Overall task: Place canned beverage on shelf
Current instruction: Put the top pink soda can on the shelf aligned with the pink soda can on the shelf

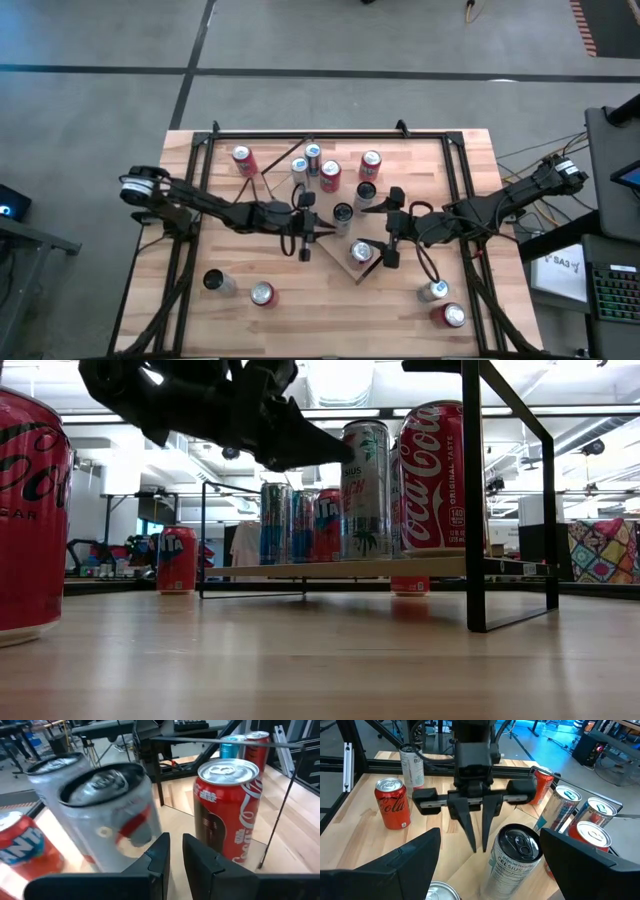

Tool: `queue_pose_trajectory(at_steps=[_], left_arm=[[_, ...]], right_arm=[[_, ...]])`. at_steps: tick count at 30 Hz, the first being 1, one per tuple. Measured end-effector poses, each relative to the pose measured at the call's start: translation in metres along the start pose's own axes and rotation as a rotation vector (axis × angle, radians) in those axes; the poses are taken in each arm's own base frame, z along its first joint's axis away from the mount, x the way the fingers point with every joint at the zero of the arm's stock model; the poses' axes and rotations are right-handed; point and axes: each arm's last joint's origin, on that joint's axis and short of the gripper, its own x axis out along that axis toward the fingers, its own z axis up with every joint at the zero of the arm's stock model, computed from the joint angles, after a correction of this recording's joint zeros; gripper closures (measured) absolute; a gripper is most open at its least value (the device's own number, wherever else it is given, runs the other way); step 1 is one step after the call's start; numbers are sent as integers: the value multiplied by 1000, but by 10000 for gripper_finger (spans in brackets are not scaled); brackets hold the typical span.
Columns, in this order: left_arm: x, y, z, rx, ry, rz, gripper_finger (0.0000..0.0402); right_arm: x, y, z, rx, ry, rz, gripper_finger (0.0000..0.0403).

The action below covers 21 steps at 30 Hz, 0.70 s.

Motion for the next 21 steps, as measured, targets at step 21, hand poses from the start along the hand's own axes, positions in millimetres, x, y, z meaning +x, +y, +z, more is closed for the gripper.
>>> queue_pose_trajectory(at_steps=[21], left_arm=[[10,3,-5,-16,-73,26,365]], right_arm=[[0,0,-1,-4,8,-1,75]])
